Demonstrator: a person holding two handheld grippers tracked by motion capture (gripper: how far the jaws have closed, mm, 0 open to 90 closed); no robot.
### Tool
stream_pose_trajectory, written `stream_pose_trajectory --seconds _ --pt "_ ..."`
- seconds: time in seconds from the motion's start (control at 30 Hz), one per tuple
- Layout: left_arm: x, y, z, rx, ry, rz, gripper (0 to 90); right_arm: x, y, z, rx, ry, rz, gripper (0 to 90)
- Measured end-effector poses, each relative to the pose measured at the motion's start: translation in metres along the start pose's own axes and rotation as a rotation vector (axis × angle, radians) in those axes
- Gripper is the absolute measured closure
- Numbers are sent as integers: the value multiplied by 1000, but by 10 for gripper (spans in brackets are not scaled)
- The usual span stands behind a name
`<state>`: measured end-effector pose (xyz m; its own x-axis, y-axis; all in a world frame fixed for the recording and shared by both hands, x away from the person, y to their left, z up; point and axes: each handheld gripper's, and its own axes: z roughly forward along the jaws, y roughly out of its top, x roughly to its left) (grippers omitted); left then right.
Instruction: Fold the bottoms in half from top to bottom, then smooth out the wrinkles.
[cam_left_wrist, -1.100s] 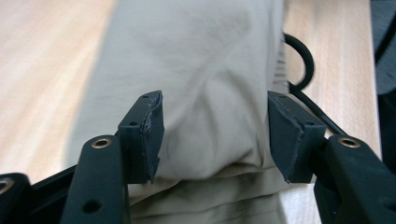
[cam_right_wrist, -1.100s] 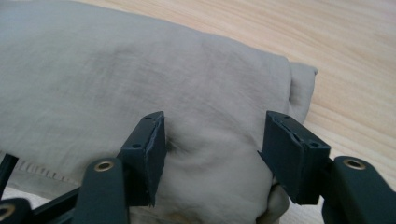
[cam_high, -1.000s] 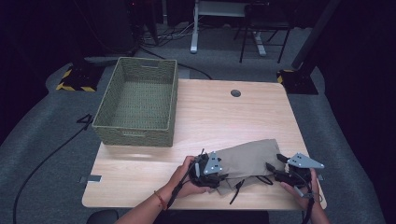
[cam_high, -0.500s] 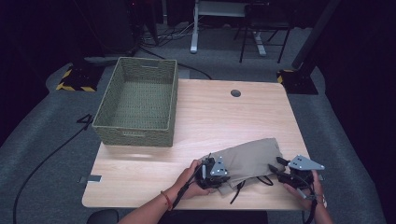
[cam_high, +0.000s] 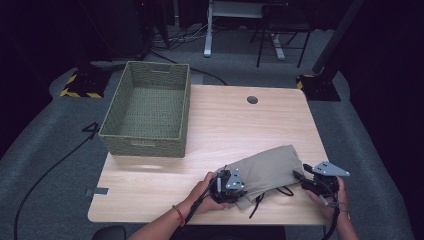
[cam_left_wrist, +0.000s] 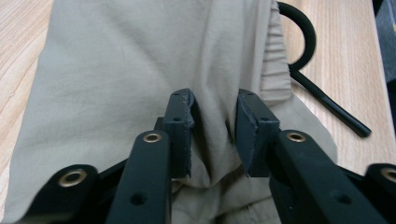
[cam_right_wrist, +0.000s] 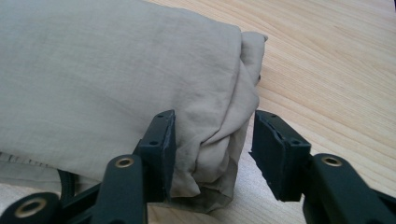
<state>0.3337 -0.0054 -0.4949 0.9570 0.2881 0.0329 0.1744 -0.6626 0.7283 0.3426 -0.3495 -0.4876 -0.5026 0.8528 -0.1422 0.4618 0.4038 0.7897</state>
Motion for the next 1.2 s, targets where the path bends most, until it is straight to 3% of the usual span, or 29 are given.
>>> stream_pose_trajectory --seconds 0.13,0.23,0.4,0.6,0.77,0.87,1.03,1.1,1.2 --pt "-3 -2 -4 23 -17 2 645 2 1 2 0 -20 -11 500" --pt "-9 -3 -9 61 -19 39 609 1 1 3 -4 -20 -3 490" --pt "-11 -4 -20 66 -26 44 517 1 1 5 -7 -34 18 482" --pt "-7 -13 -37 73 24 6 420 -3 4 8 -6 -27 42 452" --pt "-2 -29 -52 94 71 -39 364 -1 5 3 -26 -32 12 414" --pt "2 -41 -57 117 103 -74 331 5 8 -9 -80 19 -10 388" --pt "6 -55 -64 120 141 -116 302 30 17 -16 -100 142 -84 376" --pt "5 -52 -67 92 151 -106 293 45 20 -11 -93 183 -119 397" --pt "0 -34 -71 5 131 -98 292 67 26 -6 -87 213 -167 447"
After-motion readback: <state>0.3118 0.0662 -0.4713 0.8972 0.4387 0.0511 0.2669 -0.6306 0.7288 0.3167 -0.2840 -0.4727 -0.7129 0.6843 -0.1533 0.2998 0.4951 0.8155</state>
